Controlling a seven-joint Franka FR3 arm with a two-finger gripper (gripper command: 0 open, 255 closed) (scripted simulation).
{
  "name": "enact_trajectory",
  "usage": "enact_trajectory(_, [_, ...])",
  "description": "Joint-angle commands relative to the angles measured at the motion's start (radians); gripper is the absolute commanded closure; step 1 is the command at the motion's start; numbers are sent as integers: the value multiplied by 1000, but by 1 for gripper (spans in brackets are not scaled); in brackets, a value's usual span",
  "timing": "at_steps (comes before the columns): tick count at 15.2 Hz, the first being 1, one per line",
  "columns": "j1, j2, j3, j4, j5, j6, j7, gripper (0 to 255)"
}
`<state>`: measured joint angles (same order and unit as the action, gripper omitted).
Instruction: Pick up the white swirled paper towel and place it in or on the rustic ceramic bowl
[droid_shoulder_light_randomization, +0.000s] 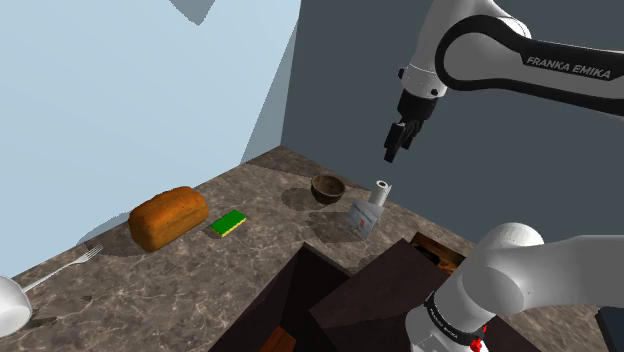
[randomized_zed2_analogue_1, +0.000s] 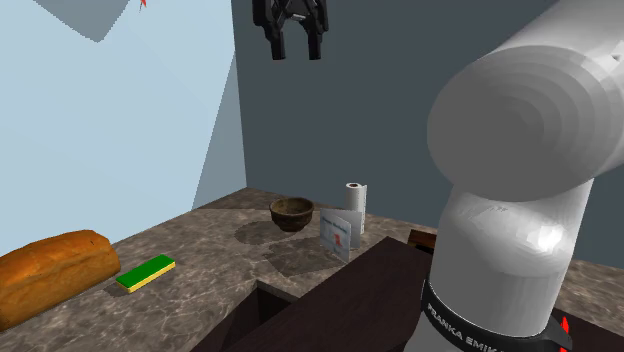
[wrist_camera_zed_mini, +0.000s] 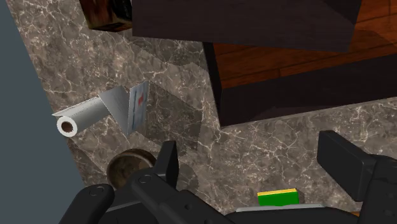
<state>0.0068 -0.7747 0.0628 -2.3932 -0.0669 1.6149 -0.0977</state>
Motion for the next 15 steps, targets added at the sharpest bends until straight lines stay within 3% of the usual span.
enact_trajectory(1, [0, 0, 0, 0, 0, 0, 0, 0])
enact_trajectory(8, [-51, 82, -122, -95, -74, 196, -114, 0])
enact_trajectory(15, [-97, 241, -244, -123, -129, 403, -226, 0])
